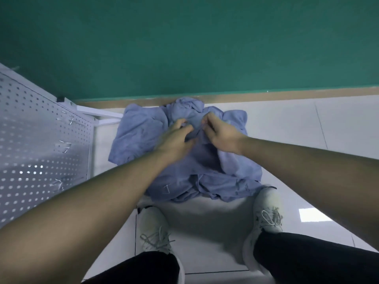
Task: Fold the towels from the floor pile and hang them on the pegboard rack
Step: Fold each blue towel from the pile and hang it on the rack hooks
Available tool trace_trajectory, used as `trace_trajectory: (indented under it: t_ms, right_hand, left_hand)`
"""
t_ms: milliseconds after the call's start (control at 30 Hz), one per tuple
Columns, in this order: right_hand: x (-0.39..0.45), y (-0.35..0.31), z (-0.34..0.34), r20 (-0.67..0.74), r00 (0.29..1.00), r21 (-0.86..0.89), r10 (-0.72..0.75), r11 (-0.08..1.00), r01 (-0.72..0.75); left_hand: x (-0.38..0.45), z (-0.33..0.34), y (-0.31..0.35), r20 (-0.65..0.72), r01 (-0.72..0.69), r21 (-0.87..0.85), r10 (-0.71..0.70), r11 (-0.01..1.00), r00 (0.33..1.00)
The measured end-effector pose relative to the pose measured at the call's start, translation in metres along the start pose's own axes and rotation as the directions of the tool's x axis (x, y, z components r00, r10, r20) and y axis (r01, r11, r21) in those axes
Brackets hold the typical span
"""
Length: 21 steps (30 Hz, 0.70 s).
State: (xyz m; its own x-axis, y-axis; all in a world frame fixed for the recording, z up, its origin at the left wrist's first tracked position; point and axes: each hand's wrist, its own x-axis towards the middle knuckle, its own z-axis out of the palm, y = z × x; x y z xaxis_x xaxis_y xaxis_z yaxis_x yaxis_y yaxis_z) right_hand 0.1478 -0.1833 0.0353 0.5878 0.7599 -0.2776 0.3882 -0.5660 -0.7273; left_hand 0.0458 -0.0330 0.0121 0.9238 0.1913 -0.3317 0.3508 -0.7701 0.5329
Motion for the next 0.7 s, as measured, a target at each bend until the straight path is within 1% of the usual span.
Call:
trace_trajectory:
  t_ms: [33,67,133,233,333,400,433,500,600,700]
  right_hand:
    - [-0.003,-0.010,-0.007,-0.005,1.000,-0.004,0.001,1.000,-0.001]
    - [-0.006,-0.020,-0.015,0.002,1.000,0.005,-0.001,1.000,0.001]
    - [-0.016,-0.041,-0.033,0.048,0.999,0.002,0.006,1.000,-0.006]
    - [-0.040,-0.076,-0.062,0.114,0.993,-0.071,0.013,0.997,-0.005]
    - [-0.067,-0.108,-0.090,0.188,0.982,-0.184,-0.016,0.982,0.051]
    - [-0.082,-0.125,-0.105,0.218,0.976,-0.306,0.019,0.951,0.050]
    - [-0.091,-0.134,-0.113,0.221,0.974,-0.353,0.047,0.935,0.035]
    - [-0.110,-0.152,-0.130,0.201,0.974,-0.390,0.101,0.921,-0.015]
    - [-0.140,-0.175,-0.157,0.152,0.980,-0.401,0.127,0.914,-0.056]
    - [-0.172,-0.192,-0.186,0.081,0.990,-0.379,0.115,0.922,-0.076]
  left_hand:
    - [-0.006,-0.009,0.006,-0.061,-0.029,0.065,0.033,0.997,0.998]
    - [-0.013,-0.020,0.013,-0.103,-0.008,0.124,0.021,0.992,0.994]
    - [-0.030,-0.043,0.028,-0.193,0.002,0.151,0.027,0.988,0.981]
    - [-0.063,-0.073,0.042,-0.245,-0.059,0.103,0.083,0.993,0.966]
    - [-0.096,-0.101,0.065,-0.266,-0.105,0.096,0.127,0.990,0.955]
    - [-0.115,-0.116,0.080,-0.227,-0.116,-0.023,0.108,0.993,0.968]
    - [-0.124,-0.124,0.088,-0.206,-0.122,-0.070,0.105,0.990,0.973]
    - [-0.140,-0.138,0.099,-0.220,-0.140,-0.099,0.116,0.985,0.969]
    - [-0.164,-0.163,0.122,-0.307,-0.147,-0.137,0.099,0.980,0.946]
    - [-0.188,-0.188,0.143,-0.380,-0.154,-0.198,0.069,0.968,0.922]
